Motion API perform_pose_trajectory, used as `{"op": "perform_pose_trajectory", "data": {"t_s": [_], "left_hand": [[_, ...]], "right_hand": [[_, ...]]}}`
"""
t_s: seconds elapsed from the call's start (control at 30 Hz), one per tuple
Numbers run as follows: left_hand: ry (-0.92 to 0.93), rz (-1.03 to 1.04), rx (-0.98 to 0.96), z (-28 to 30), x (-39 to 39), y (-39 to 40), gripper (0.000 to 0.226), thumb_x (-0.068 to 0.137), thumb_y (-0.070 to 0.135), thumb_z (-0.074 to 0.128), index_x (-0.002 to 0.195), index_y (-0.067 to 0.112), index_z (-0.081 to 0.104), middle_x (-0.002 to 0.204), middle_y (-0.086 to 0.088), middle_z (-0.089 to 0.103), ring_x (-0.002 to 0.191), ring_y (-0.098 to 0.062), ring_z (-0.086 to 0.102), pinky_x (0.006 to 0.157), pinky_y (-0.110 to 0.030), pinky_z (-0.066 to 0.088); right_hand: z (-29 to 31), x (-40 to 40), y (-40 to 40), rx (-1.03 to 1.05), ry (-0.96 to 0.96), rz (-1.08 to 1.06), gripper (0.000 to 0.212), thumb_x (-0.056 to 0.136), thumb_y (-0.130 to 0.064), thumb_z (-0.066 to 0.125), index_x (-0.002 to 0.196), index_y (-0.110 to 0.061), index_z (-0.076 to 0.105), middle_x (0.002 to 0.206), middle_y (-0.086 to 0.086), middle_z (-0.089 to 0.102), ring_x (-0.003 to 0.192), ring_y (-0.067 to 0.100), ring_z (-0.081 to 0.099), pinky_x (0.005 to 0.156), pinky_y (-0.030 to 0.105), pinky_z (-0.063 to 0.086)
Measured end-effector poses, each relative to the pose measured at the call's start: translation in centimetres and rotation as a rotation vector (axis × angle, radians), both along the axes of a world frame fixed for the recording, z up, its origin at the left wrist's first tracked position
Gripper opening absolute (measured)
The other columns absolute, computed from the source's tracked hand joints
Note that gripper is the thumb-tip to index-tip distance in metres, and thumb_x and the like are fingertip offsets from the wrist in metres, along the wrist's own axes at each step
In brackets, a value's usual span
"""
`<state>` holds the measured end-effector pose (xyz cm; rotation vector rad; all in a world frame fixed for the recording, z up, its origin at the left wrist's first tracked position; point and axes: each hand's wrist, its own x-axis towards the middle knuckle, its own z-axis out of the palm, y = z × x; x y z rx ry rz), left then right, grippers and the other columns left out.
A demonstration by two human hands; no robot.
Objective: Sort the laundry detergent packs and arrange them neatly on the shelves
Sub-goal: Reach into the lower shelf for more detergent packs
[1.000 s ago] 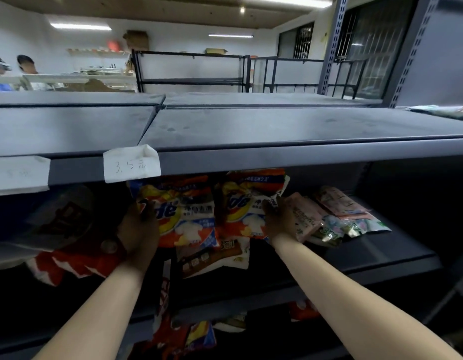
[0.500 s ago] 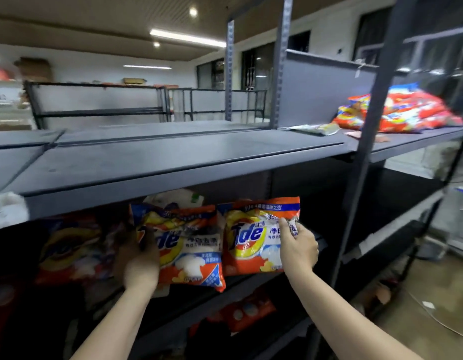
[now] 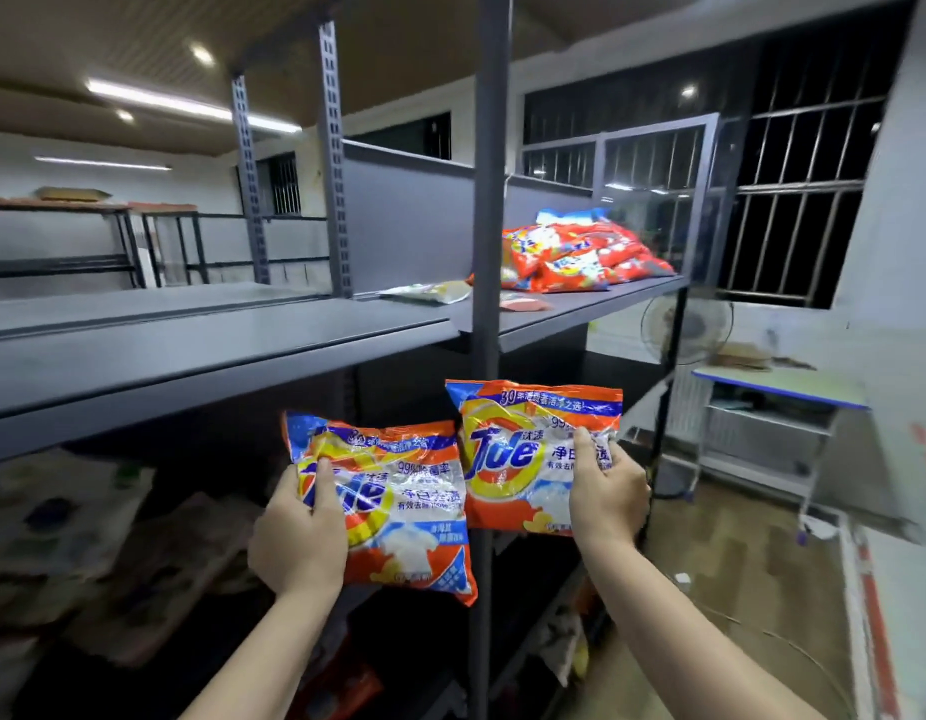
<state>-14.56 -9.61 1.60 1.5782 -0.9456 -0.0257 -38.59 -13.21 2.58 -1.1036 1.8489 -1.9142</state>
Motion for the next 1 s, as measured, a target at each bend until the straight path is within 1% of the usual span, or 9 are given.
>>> {"op": "perform_pose_trajectory", "data": {"t_s": [0.1,0.17,0.3,0.43,0.6,0.67,0.77,0.9,1.0], "left_hand": [[-0.006,0.007,-0.037,1.0,-5.4,-2.4,0.029,0.095,0.039,0.048,0.089,0.015,0.064,0.076,-0.007,0.065,0.078,-0.036,0.061,0.063,-0.031,0.032],[-0.017,0.011,-0.050,1.6,-9.1,-4.1,0.031,0.095,0.040,0.048,0.095,0.014,0.065,0.080,-0.009,0.067,0.083,-0.037,0.062,0.064,-0.032,0.035],[-0.021,-0.028,-0.109,3.0,-16.5,-7.7,0.033,0.095,0.045,0.045,0.098,0.018,0.065,0.082,-0.004,0.070,0.082,-0.033,0.064,0.069,-0.035,0.045],[-0.017,0.000,-0.172,5.3,-23.1,-10.8,0.030,0.095,0.040,0.048,0.098,0.016,0.065,0.080,-0.006,0.069,0.079,-0.034,0.063,0.065,-0.031,0.034],[-0.003,0.019,-0.182,8.3,-28.4,-15.1,0.035,0.096,0.043,0.045,0.096,0.012,0.063,0.081,-0.009,0.068,0.081,-0.036,0.062,0.067,-0.032,0.033],[0.002,0.016,-0.180,9.7,-29.9,-17.0,0.035,0.097,0.043,0.044,0.095,0.013,0.062,0.083,-0.008,0.067,0.083,-0.034,0.061,0.068,-0.033,0.033],[0.019,-0.002,-0.187,12.0,-31.9,-20.5,0.035,0.097,0.045,0.041,0.090,0.016,0.060,0.076,-0.001,0.062,0.081,-0.030,0.061,0.063,-0.030,0.032],[0.044,0.019,-0.179,14.7,-33.8,-25.4,0.036,0.096,0.045,0.041,0.098,0.015,0.060,0.095,-0.010,0.068,0.090,-0.035,0.059,0.068,-0.032,0.032],[0.086,0.036,-0.185,16.3,-35.1,-29.5,0.034,0.097,0.044,0.040,0.101,0.017,0.060,0.097,-0.010,0.066,0.090,-0.036,0.057,0.070,-0.032,0.030]], "right_hand": [[0.7,-5.4,-2.5,-0.028,0.014,-0.026,0.039,0.090,-0.047,0.055,0.074,-0.013,0.066,0.067,0.004,0.067,0.070,0.026,0.063,0.069,0.036,0.050],[1.2,-8.8,-4.5,-0.059,0.004,-0.027,0.039,0.089,-0.049,0.055,0.073,-0.014,0.064,0.065,0.006,0.066,0.070,0.030,0.063,0.069,0.040,0.051],[2.3,-15.6,-8.3,-0.131,-0.005,-0.090,0.043,0.088,-0.052,0.054,0.076,-0.013,0.066,0.069,0.005,0.068,0.073,0.031,0.063,0.067,0.036,0.047],[3.9,-21.9,-11.0,-0.160,0.000,-0.122,0.043,0.089,-0.052,0.053,0.074,-0.013,0.063,0.071,0.006,0.066,0.073,0.031,0.061,0.063,0.032,0.038],[5.6,-27.8,-13.9,-0.189,-0.006,-0.189,0.047,0.089,-0.054,0.052,0.084,-0.010,0.067,0.078,0.007,0.068,0.079,0.032,0.063,0.064,0.033,0.041],[6.0,-29.8,-14.9,-0.202,-0.013,-0.211,0.045,0.089,-0.055,0.051,0.076,-0.014,0.063,0.067,-0.001,0.064,0.071,0.028,0.061,0.058,0.029,0.036],[6.4,-32.6,-16.7,-0.228,0.005,-0.229,0.047,0.089,-0.056,0.050,0.071,-0.015,0.060,0.065,0.001,0.063,0.067,0.027,0.059,0.058,0.031,0.037],[7.0,-35.1,-19.9,-0.264,0.014,-0.217,0.045,0.090,-0.052,0.052,0.071,-0.013,0.061,0.066,0.005,0.063,0.069,0.030,0.058,0.058,0.032,0.035],[7.6,-36.6,-23.2,-0.302,0.008,-0.206,0.046,0.090,-0.050,0.056,0.062,-0.012,0.055,0.060,0.003,0.058,0.065,0.031,0.056,0.055,0.035,0.034]]}}
